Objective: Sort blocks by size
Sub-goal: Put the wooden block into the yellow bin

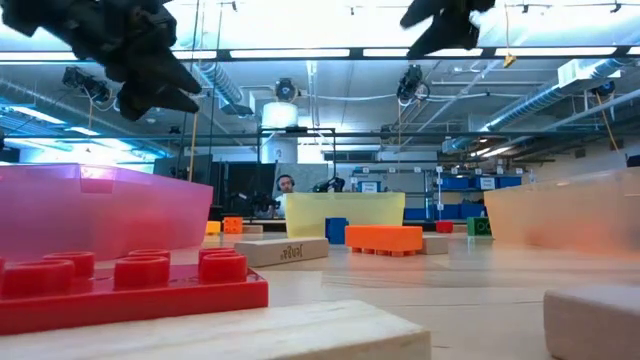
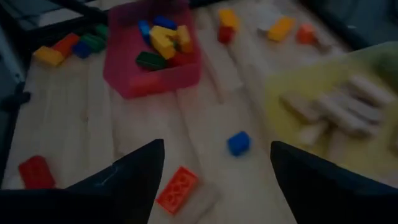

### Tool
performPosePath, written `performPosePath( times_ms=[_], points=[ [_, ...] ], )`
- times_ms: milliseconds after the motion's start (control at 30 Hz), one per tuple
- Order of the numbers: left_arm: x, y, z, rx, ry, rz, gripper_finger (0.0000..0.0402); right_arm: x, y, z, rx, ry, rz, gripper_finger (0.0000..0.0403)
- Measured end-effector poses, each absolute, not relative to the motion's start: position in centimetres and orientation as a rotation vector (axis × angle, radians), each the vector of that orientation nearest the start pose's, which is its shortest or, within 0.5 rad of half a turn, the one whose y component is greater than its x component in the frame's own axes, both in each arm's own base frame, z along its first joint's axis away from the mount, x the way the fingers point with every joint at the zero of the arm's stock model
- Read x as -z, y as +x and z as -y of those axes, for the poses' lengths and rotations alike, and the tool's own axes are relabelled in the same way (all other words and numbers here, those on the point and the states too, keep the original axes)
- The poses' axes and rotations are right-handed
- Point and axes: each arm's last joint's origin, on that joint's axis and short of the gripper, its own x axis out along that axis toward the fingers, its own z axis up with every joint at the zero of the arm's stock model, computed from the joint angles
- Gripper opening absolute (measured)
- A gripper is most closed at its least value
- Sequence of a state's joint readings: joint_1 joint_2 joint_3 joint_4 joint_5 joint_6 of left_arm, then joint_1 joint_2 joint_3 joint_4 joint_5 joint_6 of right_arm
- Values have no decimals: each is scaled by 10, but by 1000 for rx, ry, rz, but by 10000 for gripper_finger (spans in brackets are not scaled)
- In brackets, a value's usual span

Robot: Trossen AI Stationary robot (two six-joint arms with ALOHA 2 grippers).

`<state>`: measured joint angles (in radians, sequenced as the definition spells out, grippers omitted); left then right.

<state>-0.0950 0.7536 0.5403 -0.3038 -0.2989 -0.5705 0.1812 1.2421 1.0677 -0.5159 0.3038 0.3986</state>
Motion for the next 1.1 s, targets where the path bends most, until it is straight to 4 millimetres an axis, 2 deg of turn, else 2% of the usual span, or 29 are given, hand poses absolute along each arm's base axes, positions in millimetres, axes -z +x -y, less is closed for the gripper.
performPosePath(
  times_ms=[167, 333, 433, 633, 867, 1033, 1100],
  points=[
    [-232, 151, 7, -330, -464, -437, 184, -345, 246, -43, 399, 355, -794, 298],
    [-221, 147, 8, -297, -471, -473, 184, -358, 239, -58, 631, 551, -1075, 286],
    [-218, 146, 9, -256, -478, -500, 184, -348, 240, -75, 794, 618, -1234, 276],
    [-218, 146, 10, -222, -442, -517, 184, -323, 245, -128, 862, 753, -1246, 253],
    [-215, 145, 11, -183, -445, -555, 184, -297, 223, -191, 1084, 891, -1235, 224],
    [-214, 144, 12, -145, -456, -584, 184, -279, 200, -231, 1236, 970, -1275, 223],
    [-214, 144, 12, -139, -458, -583, 183, -271, 194, -244, 1263, 978, -1348, 226]
  ],
)
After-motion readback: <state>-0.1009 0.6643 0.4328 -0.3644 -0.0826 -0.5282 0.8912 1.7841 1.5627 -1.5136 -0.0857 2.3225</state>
